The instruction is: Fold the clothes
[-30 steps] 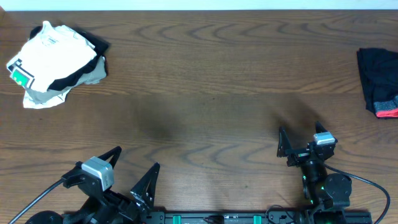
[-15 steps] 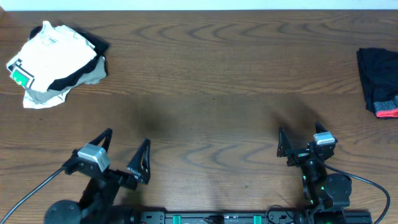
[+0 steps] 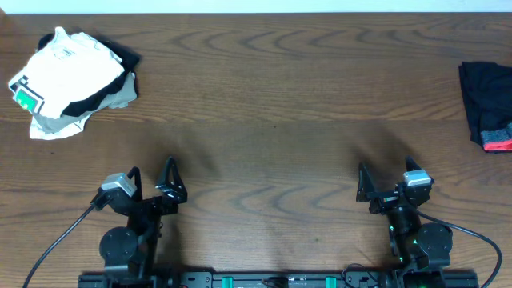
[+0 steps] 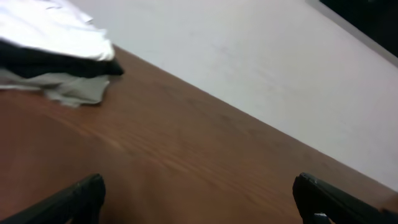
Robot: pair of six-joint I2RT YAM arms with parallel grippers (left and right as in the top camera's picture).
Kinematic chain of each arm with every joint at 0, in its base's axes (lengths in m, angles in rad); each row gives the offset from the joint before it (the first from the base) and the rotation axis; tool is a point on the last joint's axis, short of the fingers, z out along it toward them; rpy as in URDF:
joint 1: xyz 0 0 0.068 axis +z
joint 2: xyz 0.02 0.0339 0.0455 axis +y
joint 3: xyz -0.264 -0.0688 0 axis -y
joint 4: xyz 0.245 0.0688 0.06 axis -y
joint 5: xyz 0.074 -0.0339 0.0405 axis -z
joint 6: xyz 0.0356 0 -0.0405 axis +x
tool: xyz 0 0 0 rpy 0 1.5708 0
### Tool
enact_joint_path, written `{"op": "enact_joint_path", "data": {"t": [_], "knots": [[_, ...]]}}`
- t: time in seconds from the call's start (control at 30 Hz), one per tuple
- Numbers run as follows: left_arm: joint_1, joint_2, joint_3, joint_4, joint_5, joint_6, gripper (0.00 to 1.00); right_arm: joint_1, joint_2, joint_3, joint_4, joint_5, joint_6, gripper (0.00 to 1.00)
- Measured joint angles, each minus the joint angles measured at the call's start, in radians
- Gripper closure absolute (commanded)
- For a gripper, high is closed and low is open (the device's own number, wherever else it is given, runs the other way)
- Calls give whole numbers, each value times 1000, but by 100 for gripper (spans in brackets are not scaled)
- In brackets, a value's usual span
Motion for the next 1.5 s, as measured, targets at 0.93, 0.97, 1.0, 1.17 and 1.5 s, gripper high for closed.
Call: {"op": "enact_joint_path", "data": {"t": [0.93,0.97,1.0,1.17,1.5], "knots": [[-1,-4,-165,173,-74,148,2,0,0,0,0,0,0,1],[-1,-4,-165,173,-74,155,2,0,0,0,0,0,0,1],[-1,-4,-165,173,-74,161,2,0,0,0,0,0,0,1],[-1,-4,-165,173,-74,180,2,0,0,0,0,0,0,1],[-1,-4,-165,173,-74,184,2,0,0,0,0,0,0,1]]}}
